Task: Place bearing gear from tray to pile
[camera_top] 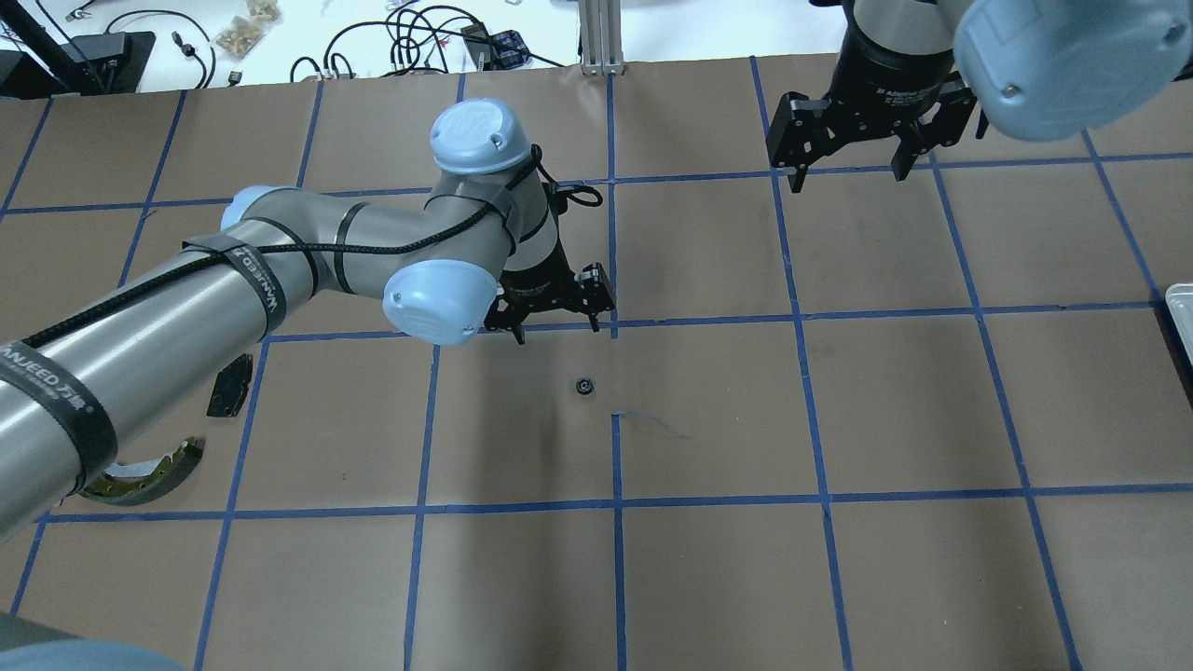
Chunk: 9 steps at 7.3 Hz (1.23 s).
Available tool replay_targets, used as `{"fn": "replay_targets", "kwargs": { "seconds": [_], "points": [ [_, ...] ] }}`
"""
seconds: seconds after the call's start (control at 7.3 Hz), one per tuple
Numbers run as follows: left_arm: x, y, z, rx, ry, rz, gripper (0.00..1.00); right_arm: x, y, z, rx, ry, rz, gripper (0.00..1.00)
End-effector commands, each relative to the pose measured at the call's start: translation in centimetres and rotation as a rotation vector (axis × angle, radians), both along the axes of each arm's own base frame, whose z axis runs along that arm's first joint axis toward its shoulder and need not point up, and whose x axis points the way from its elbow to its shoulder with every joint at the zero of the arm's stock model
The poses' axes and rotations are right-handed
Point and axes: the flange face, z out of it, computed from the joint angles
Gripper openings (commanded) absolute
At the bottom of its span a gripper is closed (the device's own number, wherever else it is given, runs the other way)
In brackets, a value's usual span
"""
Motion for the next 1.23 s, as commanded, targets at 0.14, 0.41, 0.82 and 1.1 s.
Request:
{"fn": "replay_targets", "kwargs": {
  "seconds": [0.14, 0.41, 0.82, 1.1],
  "points": [
    [-0.2, 1.8, -3.4, 0.057, 0.013, 0.025, 1.00, -0.6, 0.2, -0.1, 0.001, 0.002, -0.009, 1.00],
    [-1.3, 2.3, -4.0, 0.069, 0.002, 0.030, 0.85, -0.6, 0.2, 0.0, 0.000, -0.005, -0.010, 1.00],
    [-1.7, 2.3, -4.6, 0.071, 0.001, 0.025, 0.80, -0.5, 0.2, -0.1, 0.001, -0.003, -0.010, 1.00],
    [-1.7, 2.4, -4.8, 0.077, -0.004, 0.034, 0.57, -0.3, 0.3, -0.2, 0.003, -0.006, -0.007, 1.00]
  ]
}}
